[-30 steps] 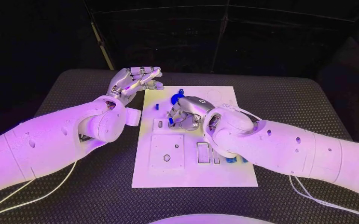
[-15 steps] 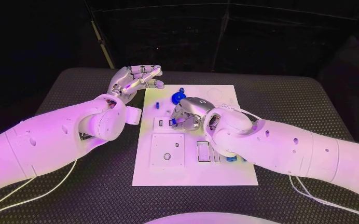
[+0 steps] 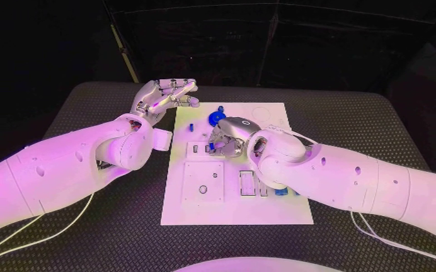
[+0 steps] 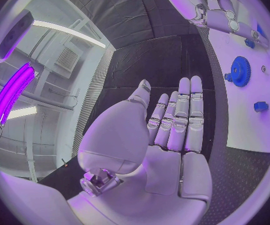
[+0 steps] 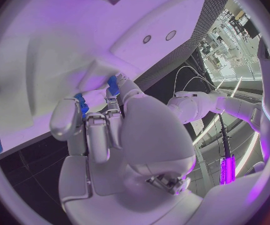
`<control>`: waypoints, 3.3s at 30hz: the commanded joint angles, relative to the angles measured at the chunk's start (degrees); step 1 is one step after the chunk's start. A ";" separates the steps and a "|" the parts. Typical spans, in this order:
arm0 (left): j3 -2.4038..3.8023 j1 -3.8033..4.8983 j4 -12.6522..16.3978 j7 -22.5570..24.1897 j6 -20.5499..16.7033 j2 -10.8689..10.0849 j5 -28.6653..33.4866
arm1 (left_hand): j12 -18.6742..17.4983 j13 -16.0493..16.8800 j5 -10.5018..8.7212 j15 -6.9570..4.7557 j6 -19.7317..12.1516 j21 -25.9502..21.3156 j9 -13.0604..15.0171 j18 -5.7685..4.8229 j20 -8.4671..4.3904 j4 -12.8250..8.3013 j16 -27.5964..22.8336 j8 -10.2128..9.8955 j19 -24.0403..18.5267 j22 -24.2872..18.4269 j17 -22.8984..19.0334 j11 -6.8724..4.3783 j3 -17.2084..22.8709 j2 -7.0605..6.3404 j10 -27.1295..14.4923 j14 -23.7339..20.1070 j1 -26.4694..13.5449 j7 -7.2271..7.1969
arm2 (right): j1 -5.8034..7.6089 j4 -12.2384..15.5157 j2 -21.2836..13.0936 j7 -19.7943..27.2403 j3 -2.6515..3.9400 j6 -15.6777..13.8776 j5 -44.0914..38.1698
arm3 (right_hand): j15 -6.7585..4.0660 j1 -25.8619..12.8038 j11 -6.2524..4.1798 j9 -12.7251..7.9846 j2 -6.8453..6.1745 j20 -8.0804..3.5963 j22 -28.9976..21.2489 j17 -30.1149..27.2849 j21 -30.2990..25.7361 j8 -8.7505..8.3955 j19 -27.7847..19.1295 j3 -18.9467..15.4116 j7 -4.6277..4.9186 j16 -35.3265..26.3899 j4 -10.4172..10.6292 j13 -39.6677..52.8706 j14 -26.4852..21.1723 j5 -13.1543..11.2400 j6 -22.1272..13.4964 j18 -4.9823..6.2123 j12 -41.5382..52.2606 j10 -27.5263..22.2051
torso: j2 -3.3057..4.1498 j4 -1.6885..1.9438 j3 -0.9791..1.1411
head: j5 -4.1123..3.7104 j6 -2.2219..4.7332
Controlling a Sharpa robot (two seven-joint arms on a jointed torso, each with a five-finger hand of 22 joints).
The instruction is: Assemble the parts on the task board
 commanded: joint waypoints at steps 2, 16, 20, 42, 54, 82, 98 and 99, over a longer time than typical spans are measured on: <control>0.05 0.06 0.02 0.26 0.68 0.10 -0.20 | -0.23 -0.06 0.22 0.28 0.32 -0.19 -0.06 0.16 0.03 -0.34 -0.36 -0.32 -0.32 -0.08 0.06 -0.03 -0.12 0.48 -0.28 -0.07 0.14 0.22 | -0.09 -0.28 -0.03 -1.30 -0.12 0.99 -1.11 | 0.44 -0.24 0.15 0.41 0.47 0.33 -0.05 13.83 -0.12 0.23 -0.29 0.26 -0.03 0.04 0.18 4.57 5.67 0.25 0.29 -0.29 -0.22 -0.46 | 0.01 0.03 0.00 | -0.02 0.05; 0.05 0.03 -0.05 0.22 0.74 0.12 -0.20 | -0.23 -0.06 0.22 0.28 0.32 -0.19 -0.06 0.16 0.03 -0.34 -0.36 -0.32 -0.32 -0.08 0.06 -0.03 -0.12 0.48 -0.28 -0.07 0.14 0.22 | -0.32 -0.42 0.07 -2.28 -0.12 2.06 -1.79 | 0.52 -0.87 0.25 0.31 0.00 0.40 -0.16 13.78 -0.20 0.02 -0.33 0.29 0.08 0.02 0.35 4.45 5.66 0.35 0.00 -0.27 -0.37 -0.57 | -0.02 -0.02 0.02 | 0.06 -0.11; 0.05 0.02 -0.04 0.20 0.77 0.14 -0.20 | -0.23 -0.06 0.22 0.28 0.32 -0.19 -0.06 0.16 0.03 -0.34 -0.36 -0.32 -0.32 -0.08 0.06 -0.03 -0.12 0.48 -0.28 -0.07 0.14 0.22 | -0.37 -0.23 0.06 -2.53 -0.12 2.41 -1.76 | 0.53 -0.98 0.26 0.30 -0.10 0.41 -0.12 13.78 -0.20 0.01 -0.32 0.28 0.10 0.02 0.38 4.45 5.66 0.39 -0.01 -0.27 -0.39 -0.57 | 0.00 -0.03 0.01 | 0.04 -0.17; 0.05 -0.02 -0.09 0.11 0.82 0.13 -0.20 | -0.24 -0.07 0.22 0.31 0.30 -0.21 -0.07 0.16 0.05 -0.32 -0.49 -0.39 -0.37 -0.10 0.15 0.01 -0.17 0.54 -0.34 -0.09 0.00 0.26 | -0.59 0.11 -0.07 -3.58 -0.12 3.90 -2.74 | 1.02 -3.81 0.85 -0.06 -2.45 0.82 -0.46 13.72 -0.49 -1.07 -0.45 -0.06 0.78 -0.01 1.58 4.01 5.65 1.34 -1.36 -0.23 -0.95 -0.96 | 0.02 -0.03 0.02 | 0.13 -0.06; 0.05 -0.06 -0.20 0.10 0.85 0.16 -0.20 | -0.24 -0.07 0.22 0.31 0.30 -0.21 -0.07 0.16 0.05 -0.32 -0.49 -0.39 -0.37 -0.10 0.15 0.01 -0.17 0.54 -0.34 -0.09 0.00 0.26 | -0.72 0.15 -0.14 -3.98 -0.12 3.13 -3.18 | 1.23 -4.99 1.09 -0.15 -3.48 1.03 -0.58 13.68 -0.59 -1.58 -0.48 -0.32 1.05 -0.03 2.23 3.77 5.64 1.09 -2.05 -0.21 -1.22 -1.16 | -0.01 -0.03 0.05 | 0.15 -0.17; 0.05 -0.12 -0.45 -0.06 0.91 0.18 -0.20 | -0.25 -0.07 0.22 0.31 0.29 -0.21 -0.07 0.16 0.05 -0.30 -0.52 -0.41 -0.39 -0.10 0.18 0.02 -0.18 0.57 -0.36 -0.09 -0.05 0.27 | -0.76 0.01 -0.09 -4.17 -0.12 0.89 -3.34 | 2.26 -7.07 2.27 -0.14 -6.32 2.00 -1.22 13.43 -1.05 -3.34 -0.81 -1.01 2.28 -0.14 4.09 2.45 5.57 -0.36 -6.13 -0.10 -2.50 -2.50 | 0.00 -0.03 0.03 | 0.09 -0.31; 0.05 -0.14 -0.74 -0.69 0.97 0.11 -0.24 | -0.02 0.01 0.22 0.22 0.38 -0.13 -0.06 0.21 0.04 -0.32 -0.57 -0.46 -0.30 -0.09 0.45 -0.09 -0.26 0.64 0.11 0.23 -0.25 0.21 | -1.04 1.45 -1.55 2.67 -0.09 -6.57 -0.15 | 4.35 -4.08 4.73 -0.72 -12.99 3.80 -3.67 12.75 -2.43 -5.72 -2.13 -9.85 5.04 -0.43 13.83 -1.57 5.39 1.29 -21.20 0.31 -5.89 -5.85 | -0.07 -0.02 0.08 | 0.07 -0.14; 0.05 -0.14 -0.78 -0.87 1.03 0.09 -0.36 | 0.29 0.11 0.21 0.06 0.46 0.00 -0.05 0.26 -0.04 -0.38 -0.45 -0.48 -0.10 -0.04 0.67 -0.30 -0.30 0.66 0.87 0.68 -0.30 0.11 | -1.06 1.78 -1.84 3.85 -0.09 -6.73 0.57 | 4.40 -3.66 4.82 -0.79 -13.11 3.91 -3.87 12.88 -2.53 -5.82 -2.25 -10.73 5.13 -0.38 13.86 -2.05 5.42 0.86 -23.10 0.35 -6.27 -6.23 | -0.08 -0.01 0.12 | 0.11 -0.10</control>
